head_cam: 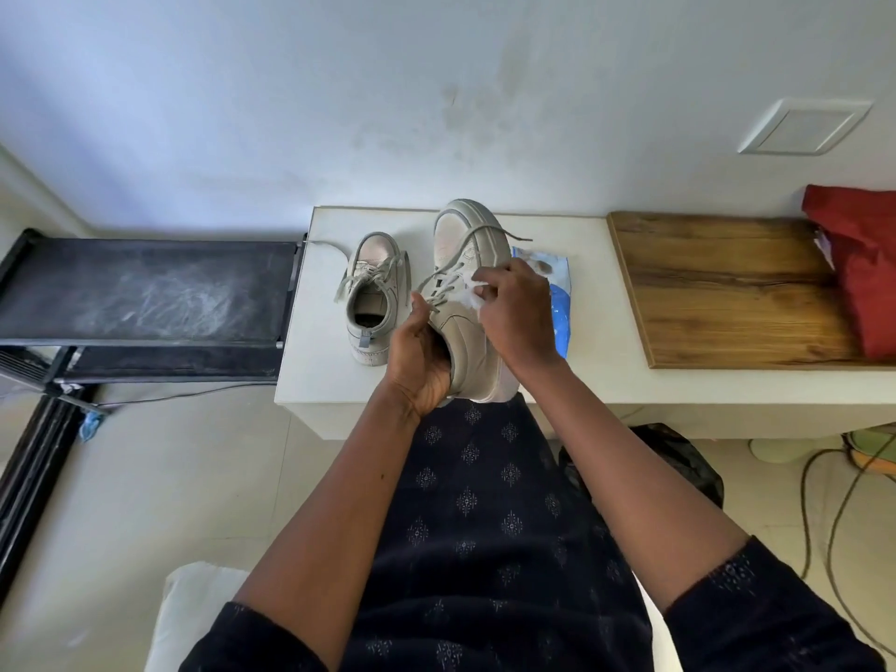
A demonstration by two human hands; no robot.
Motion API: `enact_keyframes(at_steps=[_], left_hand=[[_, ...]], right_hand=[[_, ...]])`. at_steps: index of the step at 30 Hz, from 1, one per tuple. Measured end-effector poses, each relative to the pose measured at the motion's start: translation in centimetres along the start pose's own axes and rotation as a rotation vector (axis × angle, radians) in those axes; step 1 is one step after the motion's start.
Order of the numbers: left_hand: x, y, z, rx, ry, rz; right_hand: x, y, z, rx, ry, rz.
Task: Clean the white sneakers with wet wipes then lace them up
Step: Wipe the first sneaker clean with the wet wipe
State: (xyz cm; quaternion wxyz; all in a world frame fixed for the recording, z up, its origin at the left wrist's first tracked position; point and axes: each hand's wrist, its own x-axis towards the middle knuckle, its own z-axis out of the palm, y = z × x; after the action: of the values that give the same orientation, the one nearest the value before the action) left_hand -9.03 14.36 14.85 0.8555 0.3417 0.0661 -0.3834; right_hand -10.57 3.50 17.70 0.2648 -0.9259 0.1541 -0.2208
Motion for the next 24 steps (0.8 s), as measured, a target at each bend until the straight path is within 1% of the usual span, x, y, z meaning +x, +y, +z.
enact_keyframes(at_steps=[6, 13, 18, 22, 24], left_hand=[[0.0, 0.4, -0.2, -0.062, 0.005, 0.029], [0.0, 0.2, -0.6, -0.070, 0.017, 0.022], [0.1, 0.7, 0.0, -0.001, 0.007, 0.034], [0.3, 2.0, 0.0, -0.008, -0.017, 0.073], [0.2, 2.2, -0.2, 0.022, -0.021, 0.066]], right_hand=[[-3.3, 0.1, -0.1, 0.129, -0.040, 0.055], [-5.3, 0.4, -0.1, 0.088, -0.075, 0.032], [-3.7, -0.3, 0.6, 0.087, 0.018, 0.001], [-2.9, -0.9, 1.2, 0.084, 0.074, -0.077], [-2.3, -1.4, 1.2, 0.091, 0.131, -0.058]])
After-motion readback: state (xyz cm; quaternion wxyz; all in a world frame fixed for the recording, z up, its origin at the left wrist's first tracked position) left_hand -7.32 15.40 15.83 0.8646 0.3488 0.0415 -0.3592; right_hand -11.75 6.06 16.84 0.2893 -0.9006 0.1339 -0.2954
